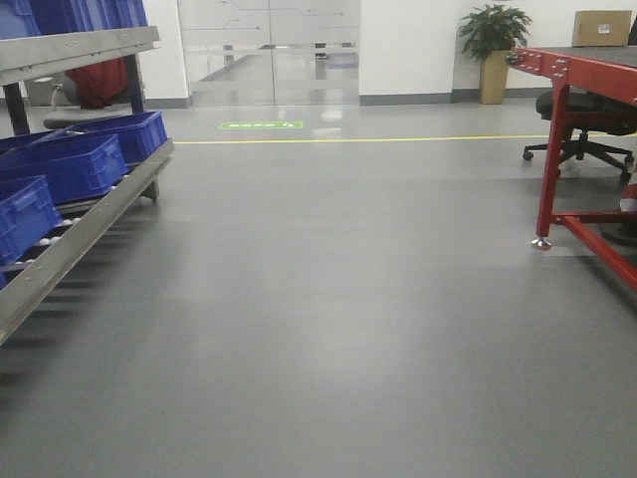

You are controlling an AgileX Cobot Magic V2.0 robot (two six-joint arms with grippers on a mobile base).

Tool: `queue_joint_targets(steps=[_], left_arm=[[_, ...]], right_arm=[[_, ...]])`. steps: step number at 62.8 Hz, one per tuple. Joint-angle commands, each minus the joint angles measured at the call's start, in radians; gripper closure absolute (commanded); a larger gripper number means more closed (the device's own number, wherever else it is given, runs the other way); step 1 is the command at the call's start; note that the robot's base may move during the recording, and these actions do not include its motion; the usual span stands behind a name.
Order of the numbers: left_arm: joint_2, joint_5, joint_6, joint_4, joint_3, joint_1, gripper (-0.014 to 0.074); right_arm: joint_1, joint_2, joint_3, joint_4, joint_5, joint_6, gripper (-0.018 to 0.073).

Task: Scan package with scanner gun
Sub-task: 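Drive the base forward along the aisle past the blue bins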

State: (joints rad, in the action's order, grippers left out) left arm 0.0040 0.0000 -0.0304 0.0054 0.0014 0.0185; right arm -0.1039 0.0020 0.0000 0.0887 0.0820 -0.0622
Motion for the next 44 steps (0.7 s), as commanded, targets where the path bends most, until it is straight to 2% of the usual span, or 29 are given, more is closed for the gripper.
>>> queue_joint_targets(steps=[1,44], left_arm=[[-0.004,-0.017,-0.007,0.005,-0.001,-0.003,0.0697],[-0.004,-0.017,-0.007,0.005,-0.001,-0.003,0.0697]], right_arm=[[-0.005,-0.002,0.0,0.004,-0.021,-0.008,0.0721],[-0.005,-0.002,0.0,0.004,-0.021,-0.008,0.0721]])
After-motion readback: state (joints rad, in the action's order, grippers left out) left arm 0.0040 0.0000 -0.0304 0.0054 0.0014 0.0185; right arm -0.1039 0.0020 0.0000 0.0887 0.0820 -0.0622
